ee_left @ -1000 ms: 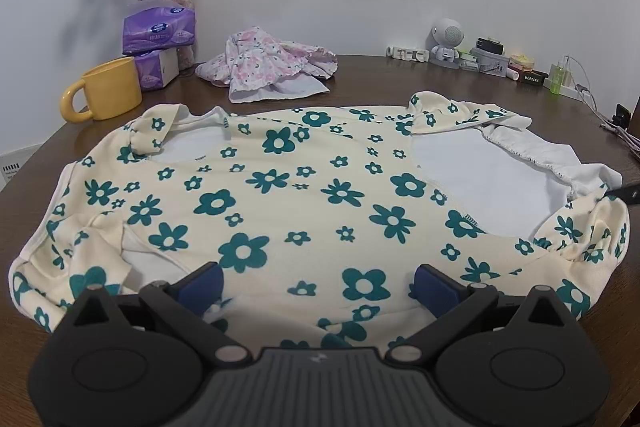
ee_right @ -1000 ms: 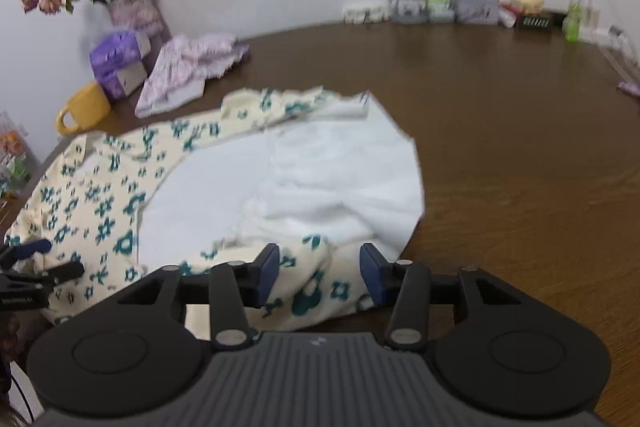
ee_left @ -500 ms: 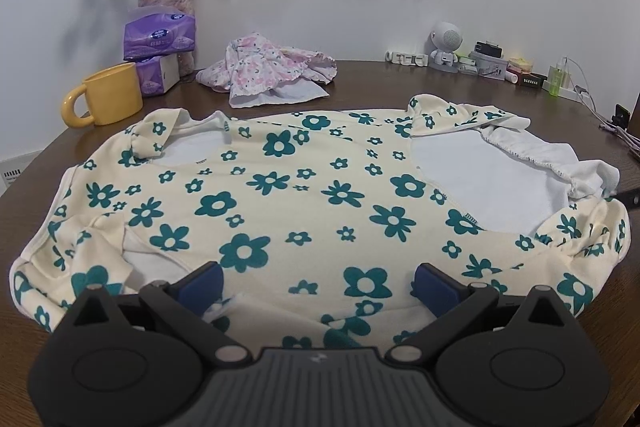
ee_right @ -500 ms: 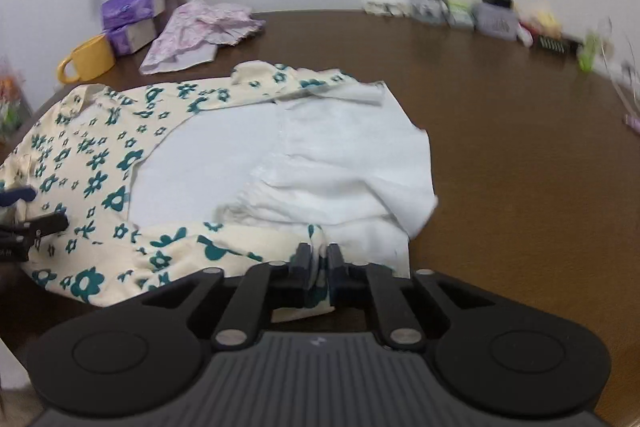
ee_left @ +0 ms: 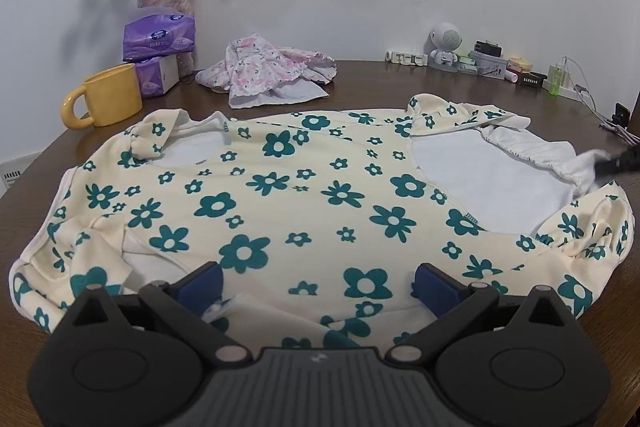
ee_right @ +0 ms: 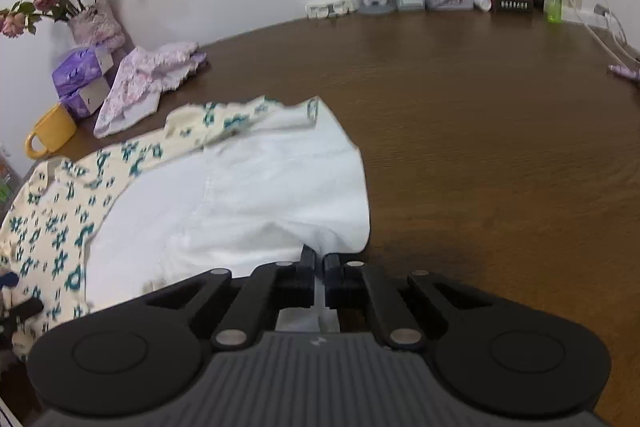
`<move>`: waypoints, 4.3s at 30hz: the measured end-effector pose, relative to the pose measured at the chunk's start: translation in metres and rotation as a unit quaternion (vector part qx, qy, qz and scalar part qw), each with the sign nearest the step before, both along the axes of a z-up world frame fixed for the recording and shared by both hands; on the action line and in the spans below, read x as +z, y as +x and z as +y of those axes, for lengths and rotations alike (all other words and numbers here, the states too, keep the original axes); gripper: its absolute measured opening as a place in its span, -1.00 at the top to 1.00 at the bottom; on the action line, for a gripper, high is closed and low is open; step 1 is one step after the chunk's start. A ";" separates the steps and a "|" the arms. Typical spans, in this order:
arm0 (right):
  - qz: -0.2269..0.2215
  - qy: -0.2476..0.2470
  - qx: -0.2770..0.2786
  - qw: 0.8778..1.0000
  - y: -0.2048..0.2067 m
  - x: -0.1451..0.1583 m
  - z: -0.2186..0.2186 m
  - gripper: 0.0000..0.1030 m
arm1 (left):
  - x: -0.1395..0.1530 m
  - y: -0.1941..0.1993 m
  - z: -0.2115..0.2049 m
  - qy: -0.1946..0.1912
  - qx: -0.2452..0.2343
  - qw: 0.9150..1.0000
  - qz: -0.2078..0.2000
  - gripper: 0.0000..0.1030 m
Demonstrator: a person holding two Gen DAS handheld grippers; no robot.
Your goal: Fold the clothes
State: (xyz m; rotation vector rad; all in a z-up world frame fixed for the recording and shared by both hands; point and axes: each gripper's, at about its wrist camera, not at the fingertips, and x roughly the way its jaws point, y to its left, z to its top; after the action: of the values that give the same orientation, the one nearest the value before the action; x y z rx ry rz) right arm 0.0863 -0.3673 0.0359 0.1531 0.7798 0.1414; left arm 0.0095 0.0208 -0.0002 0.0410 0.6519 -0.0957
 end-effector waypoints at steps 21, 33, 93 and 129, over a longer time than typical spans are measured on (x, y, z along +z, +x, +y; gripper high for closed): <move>-0.020 0.012 -0.014 1.000 0.004 0.010 -0.006 1.00 | 0.000 0.000 -0.001 0.001 0.002 1.000 -0.004 -0.99; -0.034 -0.001 -0.010 0.999 -0.001 0.029 -0.005 0.36 | -0.001 0.000 0.000 -0.002 0.005 1.000 -0.006 -0.99; -0.055 -0.037 0.109 0.992 -0.069 -0.020 0.144 0.42 | 0.018 -0.052 0.110 0.009 0.162 0.987 -0.001 0.69; -0.071 -0.027 0.094 0.993 -0.070 -0.014 0.142 0.21 | 0.067 -0.065 0.133 -0.063 0.051 0.995 -0.057 0.11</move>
State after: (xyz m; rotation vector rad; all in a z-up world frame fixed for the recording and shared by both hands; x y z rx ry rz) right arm 0.0159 -0.2257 0.0221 0.0174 0.6554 0.3050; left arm -0.0554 0.1539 0.0670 -0.1068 0.5318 -0.0361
